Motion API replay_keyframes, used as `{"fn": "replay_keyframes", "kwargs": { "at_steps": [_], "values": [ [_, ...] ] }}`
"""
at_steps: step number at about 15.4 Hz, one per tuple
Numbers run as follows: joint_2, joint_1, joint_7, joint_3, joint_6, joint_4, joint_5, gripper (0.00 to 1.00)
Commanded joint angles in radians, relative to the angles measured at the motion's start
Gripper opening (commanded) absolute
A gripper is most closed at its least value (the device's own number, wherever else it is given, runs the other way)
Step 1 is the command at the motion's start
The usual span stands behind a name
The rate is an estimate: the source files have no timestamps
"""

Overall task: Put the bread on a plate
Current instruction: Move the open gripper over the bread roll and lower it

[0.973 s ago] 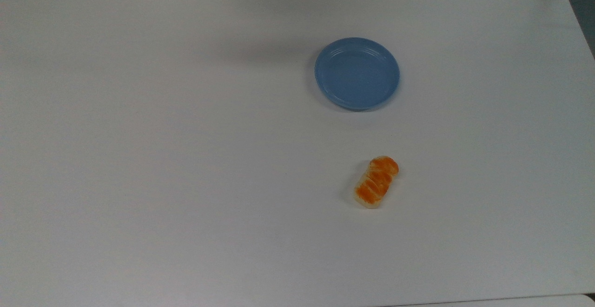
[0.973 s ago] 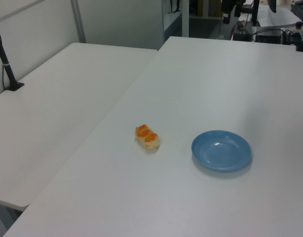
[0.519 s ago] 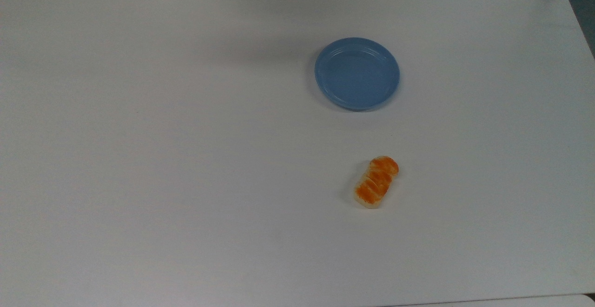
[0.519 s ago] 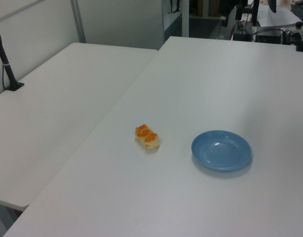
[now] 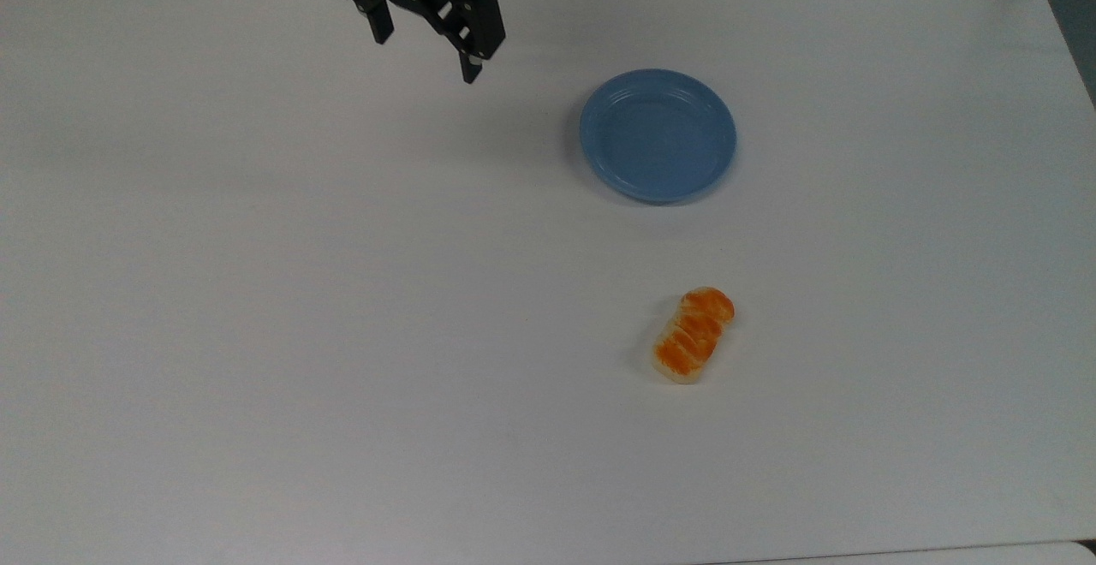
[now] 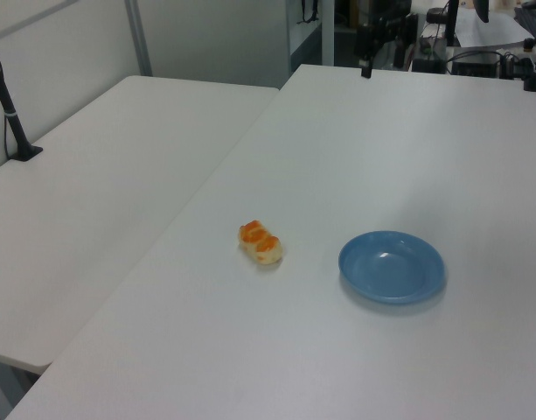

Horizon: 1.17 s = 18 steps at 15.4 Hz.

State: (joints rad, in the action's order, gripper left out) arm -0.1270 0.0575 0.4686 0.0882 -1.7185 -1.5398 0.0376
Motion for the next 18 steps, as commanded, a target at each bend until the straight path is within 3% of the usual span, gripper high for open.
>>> {"fn": "replay_keyframes", "kwargs": {
  "at_steps": [1,10,12,18],
  "values": [
    [-0.049,0.063,0.089,0.007,-0.081,-0.008,0.016,1.0],
    [-0.344,0.255,0.455,0.008,-0.217,0.181,0.008,1.0],
    [-0.437,0.294,0.514,0.01,-0.233,0.271,0.007,1.0],
    [-0.595,0.337,0.527,0.013,-0.302,0.418,0.004,1.0]
  ]
}}
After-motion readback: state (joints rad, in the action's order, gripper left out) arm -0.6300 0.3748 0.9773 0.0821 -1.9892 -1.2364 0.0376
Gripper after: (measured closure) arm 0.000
